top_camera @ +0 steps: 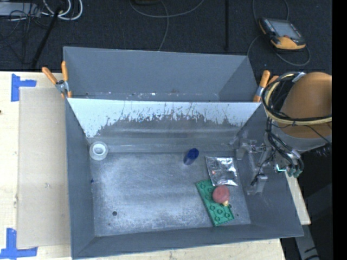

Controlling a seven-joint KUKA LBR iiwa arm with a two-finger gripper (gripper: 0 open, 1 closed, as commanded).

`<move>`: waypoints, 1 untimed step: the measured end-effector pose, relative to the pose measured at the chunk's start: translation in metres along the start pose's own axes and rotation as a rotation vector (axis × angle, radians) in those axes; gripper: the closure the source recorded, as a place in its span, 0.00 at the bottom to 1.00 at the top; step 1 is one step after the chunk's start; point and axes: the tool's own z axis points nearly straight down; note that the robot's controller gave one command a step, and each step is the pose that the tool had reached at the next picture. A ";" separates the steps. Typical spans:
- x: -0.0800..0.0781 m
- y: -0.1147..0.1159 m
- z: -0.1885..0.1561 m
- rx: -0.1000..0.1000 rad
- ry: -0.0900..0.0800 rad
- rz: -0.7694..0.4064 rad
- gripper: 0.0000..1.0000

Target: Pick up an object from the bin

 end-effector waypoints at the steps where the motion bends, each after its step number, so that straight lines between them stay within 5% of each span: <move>1: -0.014 0.051 0.082 0.001 -0.003 -0.729 0.00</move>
Offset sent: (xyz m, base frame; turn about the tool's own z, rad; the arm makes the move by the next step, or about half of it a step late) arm 0.0143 0.0495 -0.0795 -0.7283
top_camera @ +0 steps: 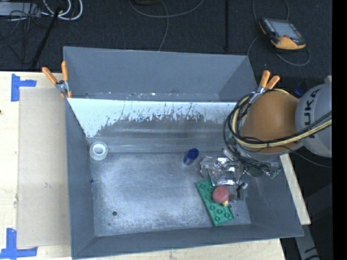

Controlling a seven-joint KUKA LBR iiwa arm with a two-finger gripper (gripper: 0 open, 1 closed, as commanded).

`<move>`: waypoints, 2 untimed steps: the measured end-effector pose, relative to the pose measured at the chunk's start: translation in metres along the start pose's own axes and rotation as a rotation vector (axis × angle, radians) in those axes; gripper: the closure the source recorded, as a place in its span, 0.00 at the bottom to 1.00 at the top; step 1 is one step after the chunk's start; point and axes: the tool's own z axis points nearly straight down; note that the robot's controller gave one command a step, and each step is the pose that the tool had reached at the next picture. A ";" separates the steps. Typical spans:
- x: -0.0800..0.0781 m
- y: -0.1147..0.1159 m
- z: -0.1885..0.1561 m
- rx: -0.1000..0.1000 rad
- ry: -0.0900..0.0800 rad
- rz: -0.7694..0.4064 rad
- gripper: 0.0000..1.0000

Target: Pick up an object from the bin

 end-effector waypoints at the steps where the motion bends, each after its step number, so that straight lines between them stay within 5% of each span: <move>1: 0.025 0.027 0.012 0.009 -0.005 -0.440 0.00; 2: 0.023 0.027 0.010 0.013 -0.012 -0.443 1.00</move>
Offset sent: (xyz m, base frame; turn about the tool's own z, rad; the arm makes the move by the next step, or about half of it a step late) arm -0.0385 0.0016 -0.0120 -0.4416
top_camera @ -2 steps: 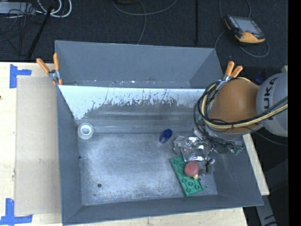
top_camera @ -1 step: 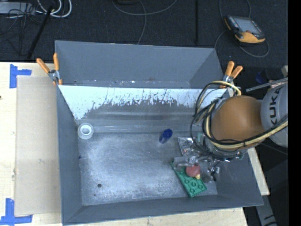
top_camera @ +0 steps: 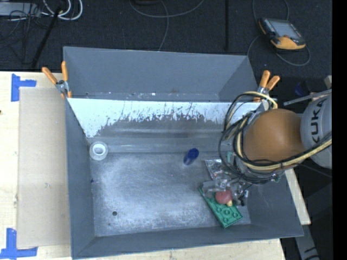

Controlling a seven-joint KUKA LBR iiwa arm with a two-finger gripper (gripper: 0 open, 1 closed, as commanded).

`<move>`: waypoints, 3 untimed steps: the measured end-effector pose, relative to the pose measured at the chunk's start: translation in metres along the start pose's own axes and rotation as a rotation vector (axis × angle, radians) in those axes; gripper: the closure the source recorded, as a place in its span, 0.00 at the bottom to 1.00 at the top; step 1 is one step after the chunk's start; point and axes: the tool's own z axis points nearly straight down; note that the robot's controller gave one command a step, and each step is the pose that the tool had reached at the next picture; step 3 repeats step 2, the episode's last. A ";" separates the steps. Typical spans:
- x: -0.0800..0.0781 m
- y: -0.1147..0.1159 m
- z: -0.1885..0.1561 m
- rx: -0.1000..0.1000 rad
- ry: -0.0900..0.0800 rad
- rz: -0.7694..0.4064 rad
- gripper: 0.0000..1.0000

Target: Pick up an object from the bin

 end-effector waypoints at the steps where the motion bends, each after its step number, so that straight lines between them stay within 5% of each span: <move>1: 0.003 -0.035 0.001 -0.007 0.001 -0.382 1.00; 2: 0.013 -0.063 -0.217 -0.003 0.005 -0.426 1.00; 3: 0.013 -0.063 -0.217 -0.003 0.005 -0.426 1.00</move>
Offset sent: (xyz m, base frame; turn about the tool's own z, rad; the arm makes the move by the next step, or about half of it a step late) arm 0.0291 -0.0191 -0.0027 -0.3840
